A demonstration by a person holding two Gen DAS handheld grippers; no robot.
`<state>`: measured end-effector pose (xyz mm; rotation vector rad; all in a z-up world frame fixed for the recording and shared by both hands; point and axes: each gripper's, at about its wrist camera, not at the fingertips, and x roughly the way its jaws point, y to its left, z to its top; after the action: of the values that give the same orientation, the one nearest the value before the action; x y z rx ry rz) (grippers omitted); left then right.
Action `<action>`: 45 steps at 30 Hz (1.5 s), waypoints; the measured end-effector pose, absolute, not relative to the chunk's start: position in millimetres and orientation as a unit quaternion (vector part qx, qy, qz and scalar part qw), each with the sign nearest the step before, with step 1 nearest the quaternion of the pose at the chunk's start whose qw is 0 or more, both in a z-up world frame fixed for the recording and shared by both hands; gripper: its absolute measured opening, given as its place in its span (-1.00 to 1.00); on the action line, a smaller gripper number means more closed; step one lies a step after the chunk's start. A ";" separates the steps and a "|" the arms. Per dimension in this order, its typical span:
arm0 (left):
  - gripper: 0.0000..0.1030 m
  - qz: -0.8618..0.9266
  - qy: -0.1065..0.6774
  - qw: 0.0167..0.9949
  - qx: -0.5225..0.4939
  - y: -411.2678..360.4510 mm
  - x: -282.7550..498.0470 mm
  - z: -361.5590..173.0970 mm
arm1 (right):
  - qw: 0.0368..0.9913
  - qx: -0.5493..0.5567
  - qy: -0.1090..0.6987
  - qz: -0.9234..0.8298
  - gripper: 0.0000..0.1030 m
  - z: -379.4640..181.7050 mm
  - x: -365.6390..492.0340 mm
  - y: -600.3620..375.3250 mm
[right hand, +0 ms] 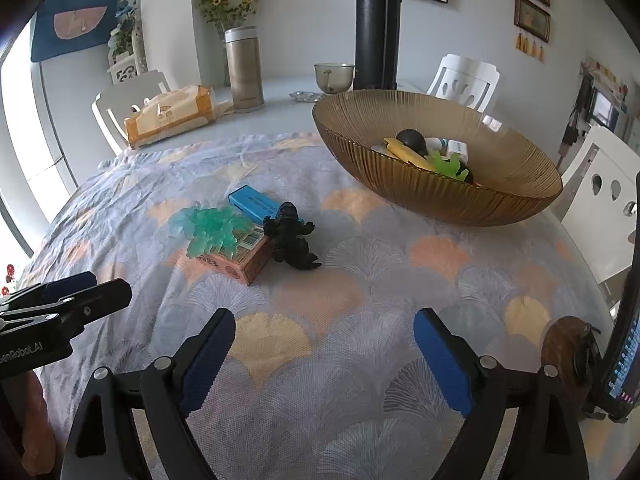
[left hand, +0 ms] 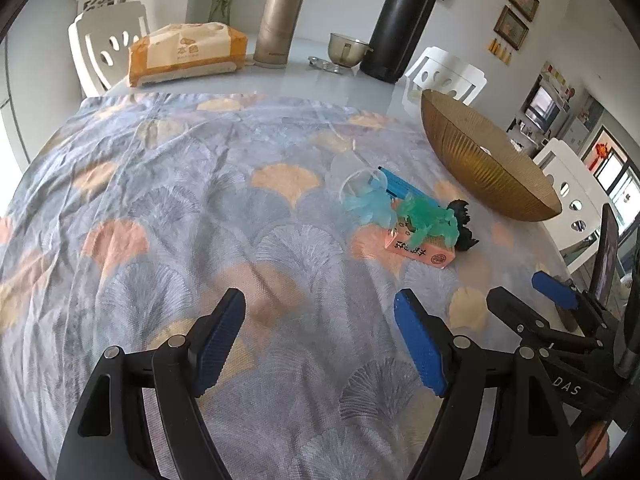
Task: Organize rigid objects
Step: 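Move both open tools back over the remaining items on the table, then grasp the clear plastic cup with the left tool while the right tool grasps the black dinosaur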
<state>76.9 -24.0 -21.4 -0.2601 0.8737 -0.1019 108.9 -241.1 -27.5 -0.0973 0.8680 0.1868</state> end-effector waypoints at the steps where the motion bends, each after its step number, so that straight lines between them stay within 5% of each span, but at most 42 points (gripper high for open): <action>1: 0.47 -0.048 0.423 0.896 -0.129 -22.7 77.2 -22.1 | 0.902 -0.045 0.420 0.089 0.75 -27.7 109.0 -241.6; 17: 0.47 -0.080 0.433 0.883 -0.166 -14.3 87.2 -12.2 | 0.899 -0.022 0.427 0.091 0.75 -22.9 113.1 -251.9; 25: 0.46 -0.107 0.456 0.859 -0.207 -18.3 158.4 6.6 | 0.868 0.047 0.473 0.144 0.75 -5.7 150.7 -255.1; 29: 0.43 -0.106 0.481 0.841 -0.225 -24.5 190.0 -12.9 | 0.875 0.046 0.464 0.131 0.23 -10.9 164.8 -253.1; 35: 0.42 -0.105 0.492 0.843 -0.188 -41.0 206.6 -23.8 | 0.875 0.019 0.461 0.145 0.19 -28.3 174.9 -251.3; 36: 0.37 -0.102 0.491 0.847 -0.177 -43.9 208.0 -23.8 | 0.877 0.020 0.458 0.147 0.19 -29.0 176.9 -251.6; 38: -0.19 -0.099 0.490 0.853 -0.148 -50.5 208.9 -24.1 | 0.876 0.017 0.458 0.151 0.17 -31.6 181.7 -247.5; 39: -0.26 -0.099 0.489 0.856 -0.136 -53.0 208.6 -24.6 | 0.875 0.015 0.458 0.159 0.02 -33.5 182.7 -244.2; 42: -0.26 -0.102 0.484 0.857 -0.144 -47.9 205.1 -22.0 | 0.878 -0.010 0.444 0.176 -0.31 -32.0 177.5 -234.2; 45: -0.27 -0.105 0.473 0.860 -0.159 -35.3 192.9 -11.3 | 0.883 -0.027 0.436 0.169 -0.32 -31.0 171.2 -230.1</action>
<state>192.9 -35.3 -11.3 -0.3347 0.9936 -0.2197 171.2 -230.1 -31.0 -0.0570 0.9083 0.3511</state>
